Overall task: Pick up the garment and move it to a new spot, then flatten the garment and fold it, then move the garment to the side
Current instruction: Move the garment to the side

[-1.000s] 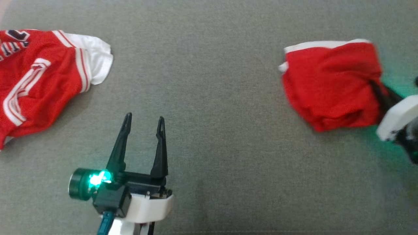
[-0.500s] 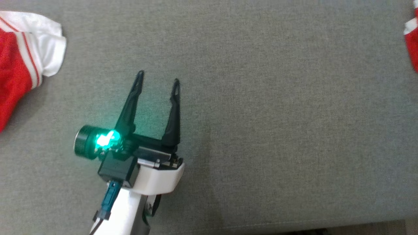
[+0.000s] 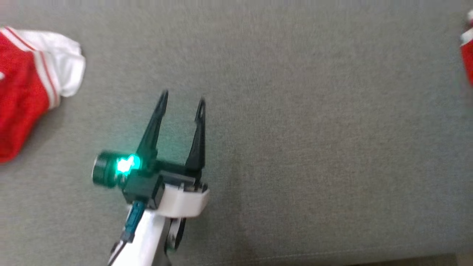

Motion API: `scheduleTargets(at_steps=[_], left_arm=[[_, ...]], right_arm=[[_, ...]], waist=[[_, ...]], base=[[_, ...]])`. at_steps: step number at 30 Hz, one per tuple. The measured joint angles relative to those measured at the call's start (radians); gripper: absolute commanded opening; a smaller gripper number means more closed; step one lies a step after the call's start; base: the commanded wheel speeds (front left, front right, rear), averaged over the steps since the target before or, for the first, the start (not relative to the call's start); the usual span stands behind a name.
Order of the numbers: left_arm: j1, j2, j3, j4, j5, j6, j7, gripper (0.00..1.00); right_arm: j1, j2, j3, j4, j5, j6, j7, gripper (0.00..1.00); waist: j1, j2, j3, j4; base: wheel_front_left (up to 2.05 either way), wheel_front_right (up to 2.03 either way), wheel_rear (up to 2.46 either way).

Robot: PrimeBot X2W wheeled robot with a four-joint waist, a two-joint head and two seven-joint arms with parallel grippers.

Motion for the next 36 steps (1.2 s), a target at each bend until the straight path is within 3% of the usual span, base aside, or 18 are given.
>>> scheduleTargets(at_steps=[2, 3, 9, 14, 20, 25, 36], left_arm=[[0.044, 0.001, 0.013, 0.021, -0.008, 0.013, 0.000, 1.00], [0.044, 0.001, 0.013, 0.021, -0.008, 0.013, 0.000, 1.00], [0.161, 0.001, 0.052, 0.094, -0.017, 0.026, 0.000, 1.00], [0.230, 0.002, 0.086, 0.144, -0.016, 0.032, 0.000, 1.00], [0.312, 0.002, 0.150, 0.166, -0.018, 0.032, 0.000, 1.00], [0.379, 0.003, 0.179, 0.179, -0.026, 0.032, 0.000, 1.00], [0.398, 0.003, 0.205, 0.187, -0.032, 0.031, 0.000, 1.00]], right_arm=[[0.055, 0.076, -0.027, -0.012, -0.001, 0.000, -0.036, 1.00], [0.055, 0.076, -0.027, -0.012, -0.001, 0.000, -0.036, 1.00], [0.309, 0.281, -0.050, -0.139, 0.033, 0.000, -0.073, 1.00], [0.502, 0.387, -0.102, -0.290, 0.027, 0.000, -0.074, 1.00], [0.736, 0.535, -0.190, -0.533, -0.068, 0.000, -0.074, 1.00], [0.843, 0.577, -0.213, -0.645, -0.127, 0.000, -0.074, 1.00], [0.924, 0.597, -0.201, -0.653, -0.136, 0.000, -0.074, 1.00]], waist=[[-0.0002, 0.0000, -0.048, 0.004], [-0.0002, 0.0000, -0.048, 0.004], [-0.0004, 0.0001, -0.213, 0.017], [-0.0004, 0.0000, -0.349, 0.027], [-0.0003, 0.0001, -0.491, 0.039], [-0.0002, 0.0001, -0.553, 0.032], [0.0000, 0.0001, -0.610, 0.026]], base=[[0.00, 0.00, 0.00], [0.00, 0.00, 0.00], [0.00, 0.00, 0.00], [0.00, 0.00, 0.00], [0.00, 0.00, 0.00], [0.00, 0.00, 0.00], [0.00, 0.00, 0.00]])
